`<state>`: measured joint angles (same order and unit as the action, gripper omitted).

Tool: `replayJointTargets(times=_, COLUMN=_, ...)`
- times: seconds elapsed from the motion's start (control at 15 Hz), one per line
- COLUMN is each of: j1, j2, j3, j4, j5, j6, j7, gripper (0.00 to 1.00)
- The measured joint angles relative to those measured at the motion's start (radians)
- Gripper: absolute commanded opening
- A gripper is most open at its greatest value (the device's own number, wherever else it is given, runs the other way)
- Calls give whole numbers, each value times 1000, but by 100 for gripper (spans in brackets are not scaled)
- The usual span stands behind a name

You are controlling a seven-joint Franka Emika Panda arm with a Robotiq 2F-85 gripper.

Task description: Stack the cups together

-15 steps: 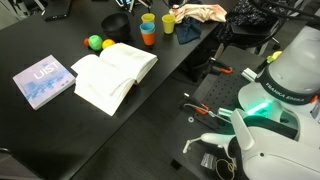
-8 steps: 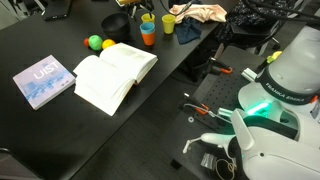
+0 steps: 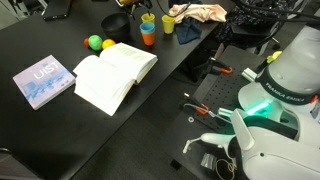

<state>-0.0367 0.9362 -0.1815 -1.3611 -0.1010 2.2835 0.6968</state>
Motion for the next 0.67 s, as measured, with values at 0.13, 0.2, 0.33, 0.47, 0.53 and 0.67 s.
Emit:
replayJointTargets(times=0.13, j1=-4, j2=22, j3=0, j4=27, j5=0, j6=-1, j7=-22, gripper=96)
replayJointTargets(times=0.2, j1=-6, j2=33, j3=0, j4=39, j5=1, j6=-1, j7=-31, gripper=72)
replayJointTargets(times=0.33, j1=-11, j2=55, j3=0, j4=59, j5=7, j6=-2, j7=-47, gripper=70)
replayJointTargets(times=0.47, j1=-16, j2=73, j3=0, j4=74, j5=9, j6=-3, j7=-59, gripper=56)
replayJointTargets(times=0.53, j1=-18, j2=81, j3=0, j4=82, j5=10, j6=-4, j7=-62, gripper=46)
replayJointTargets(times=0.67, j1=-22, j2=91, j3=-1, j4=94, j5=11, j6=-10, j7=-65, gripper=32)
